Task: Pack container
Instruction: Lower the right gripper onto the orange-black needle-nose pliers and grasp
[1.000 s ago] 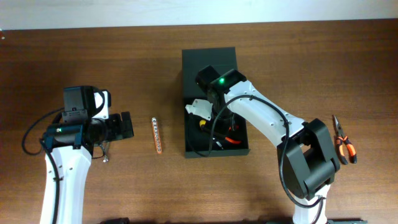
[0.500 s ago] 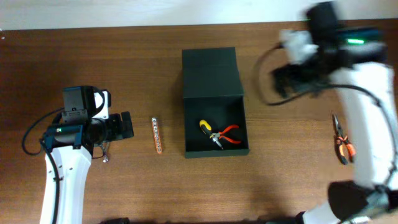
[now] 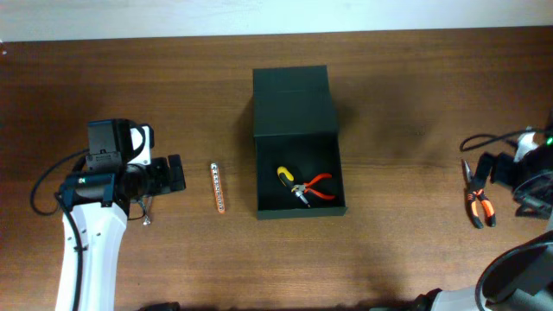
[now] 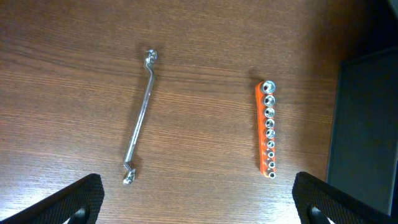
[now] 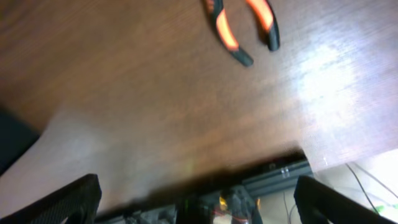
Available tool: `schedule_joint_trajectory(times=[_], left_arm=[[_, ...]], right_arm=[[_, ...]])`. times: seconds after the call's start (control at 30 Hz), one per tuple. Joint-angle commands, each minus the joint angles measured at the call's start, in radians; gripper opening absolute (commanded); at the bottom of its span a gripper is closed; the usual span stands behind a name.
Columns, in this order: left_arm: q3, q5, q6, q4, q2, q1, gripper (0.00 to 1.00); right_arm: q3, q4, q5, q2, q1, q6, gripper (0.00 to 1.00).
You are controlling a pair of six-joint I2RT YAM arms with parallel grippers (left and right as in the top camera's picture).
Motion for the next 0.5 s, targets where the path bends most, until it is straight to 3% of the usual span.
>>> schedule_joint_trajectory(times=[0.0, 0.17, 0.47], left_arm=[[0.011, 0.011, 0.001, 0.002, -0.002, 0.005, 0.99], [0.011, 0.011, 0.001, 0.002, -0.002, 0.005, 0.99], [0.011, 0.011, 0.001, 0.002, -0.002, 0.005, 0.99]], right_arm=[[-0.145, 0.119, -0.007, -0.033, -0.016, -0.038, 0.99], [-0.246, 0.307, -0.029, -0.033, -0.016, -0.124, 0.99], [-0.246, 0.400, -0.048, 0.039, -0.016, -0.227, 0.99]])
